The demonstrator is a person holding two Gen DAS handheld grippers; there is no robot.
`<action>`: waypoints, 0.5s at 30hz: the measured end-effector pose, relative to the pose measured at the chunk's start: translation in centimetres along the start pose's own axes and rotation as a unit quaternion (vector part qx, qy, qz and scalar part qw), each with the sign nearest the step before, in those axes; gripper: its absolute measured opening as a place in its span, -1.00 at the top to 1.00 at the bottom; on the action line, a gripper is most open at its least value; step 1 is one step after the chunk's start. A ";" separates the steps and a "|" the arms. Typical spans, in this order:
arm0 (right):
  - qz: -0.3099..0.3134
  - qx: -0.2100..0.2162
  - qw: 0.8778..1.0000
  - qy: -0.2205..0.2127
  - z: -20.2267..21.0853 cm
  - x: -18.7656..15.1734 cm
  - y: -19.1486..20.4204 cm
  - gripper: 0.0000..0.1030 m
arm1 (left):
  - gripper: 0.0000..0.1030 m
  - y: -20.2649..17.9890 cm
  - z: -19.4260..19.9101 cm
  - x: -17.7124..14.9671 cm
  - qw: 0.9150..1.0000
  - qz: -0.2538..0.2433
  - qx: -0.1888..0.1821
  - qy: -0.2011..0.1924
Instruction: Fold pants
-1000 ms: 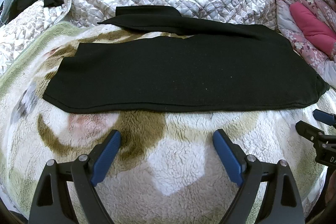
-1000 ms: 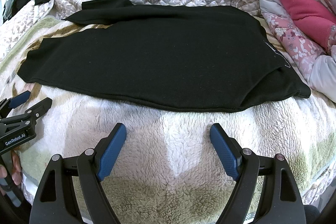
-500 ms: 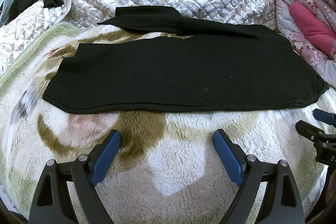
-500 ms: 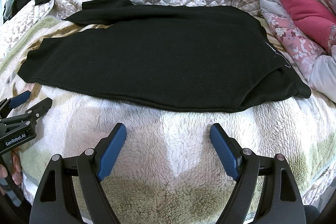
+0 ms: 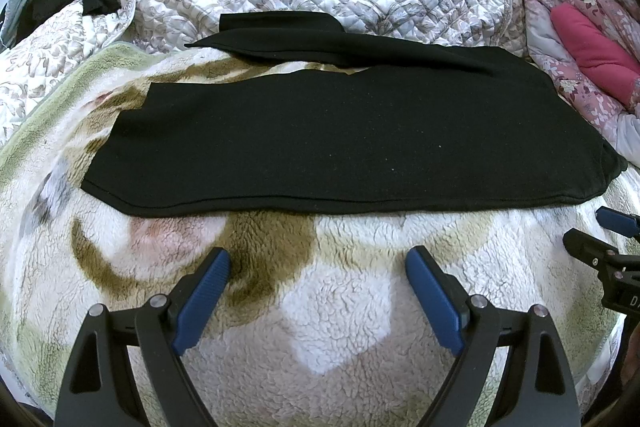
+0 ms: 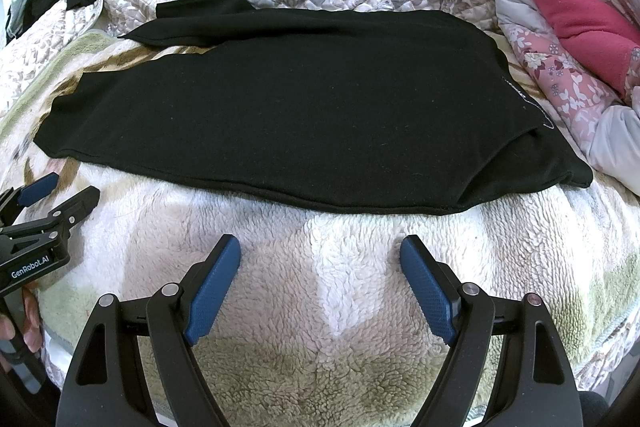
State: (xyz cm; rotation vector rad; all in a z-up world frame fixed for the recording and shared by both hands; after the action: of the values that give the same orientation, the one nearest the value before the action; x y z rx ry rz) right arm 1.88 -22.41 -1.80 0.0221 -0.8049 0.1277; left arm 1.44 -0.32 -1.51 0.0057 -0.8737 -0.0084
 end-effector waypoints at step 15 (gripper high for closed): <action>0.002 0.005 1.000 0.001 -0.2 0.1 -0.2 -0.59 | -0.78 0.0 0.0 -0.1 1.000 0.000 0.000 -0.001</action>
State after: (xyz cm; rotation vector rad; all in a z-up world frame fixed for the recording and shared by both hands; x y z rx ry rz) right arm 2.10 -22.55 -1.84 0.0291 -0.8022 0.1363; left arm 1.39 -0.29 -1.54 0.0059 -0.8753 -0.0086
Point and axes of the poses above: each gripper's, at about its wrist camera, not at the fingertips, and z roughly against the way its jaws point, y to its left, x to its top, the point moved 2 cm from there along -z, roughly the way its jaws point, and after that the axes turned 9 degrees about -y, right-handed, at the moved point
